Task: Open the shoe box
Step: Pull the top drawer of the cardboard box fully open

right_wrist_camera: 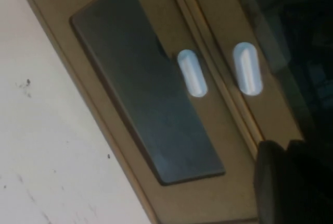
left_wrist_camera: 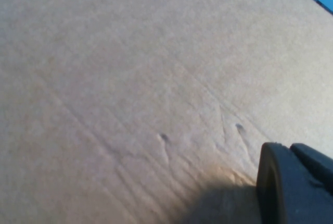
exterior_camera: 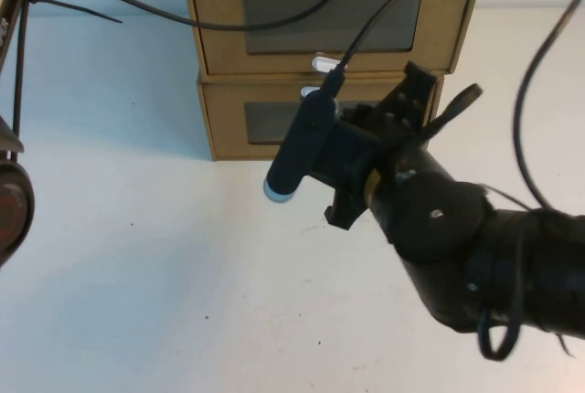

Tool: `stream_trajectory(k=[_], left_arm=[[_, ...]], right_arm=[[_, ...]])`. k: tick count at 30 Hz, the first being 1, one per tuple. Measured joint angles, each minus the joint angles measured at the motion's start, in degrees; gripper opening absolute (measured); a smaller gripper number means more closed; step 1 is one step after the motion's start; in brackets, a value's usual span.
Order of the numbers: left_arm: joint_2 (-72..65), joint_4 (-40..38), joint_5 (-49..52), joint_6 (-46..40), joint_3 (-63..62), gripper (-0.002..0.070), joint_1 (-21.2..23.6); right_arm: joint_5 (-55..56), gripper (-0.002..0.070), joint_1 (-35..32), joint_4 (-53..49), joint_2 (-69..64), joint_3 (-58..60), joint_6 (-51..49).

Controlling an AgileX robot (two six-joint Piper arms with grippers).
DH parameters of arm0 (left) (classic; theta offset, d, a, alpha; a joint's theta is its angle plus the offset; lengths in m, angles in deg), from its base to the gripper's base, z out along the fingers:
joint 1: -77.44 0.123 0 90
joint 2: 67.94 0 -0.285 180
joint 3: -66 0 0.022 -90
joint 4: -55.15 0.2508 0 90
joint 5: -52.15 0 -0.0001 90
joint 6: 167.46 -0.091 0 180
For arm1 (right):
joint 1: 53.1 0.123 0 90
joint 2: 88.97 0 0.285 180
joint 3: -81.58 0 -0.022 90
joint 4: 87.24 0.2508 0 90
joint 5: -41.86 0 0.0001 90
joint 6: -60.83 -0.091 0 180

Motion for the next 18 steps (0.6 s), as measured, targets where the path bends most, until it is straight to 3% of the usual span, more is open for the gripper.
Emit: stream_trajectory(k=[8, 18], left_arm=[[0.0, -0.2, 0.0, 0.91, 0.0, -0.0005, 0.0], [0.0, -0.2, 0.0, 1.24, 0.0, -0.0005, 0.0]], right_arm=[[-1.61, 0.0232, -2.72, -0.48, -7.08, -4.58, -0.38], [-2.49, 0.0272, -5.25, -0.58, -12.63, -10.47, -0.75]])
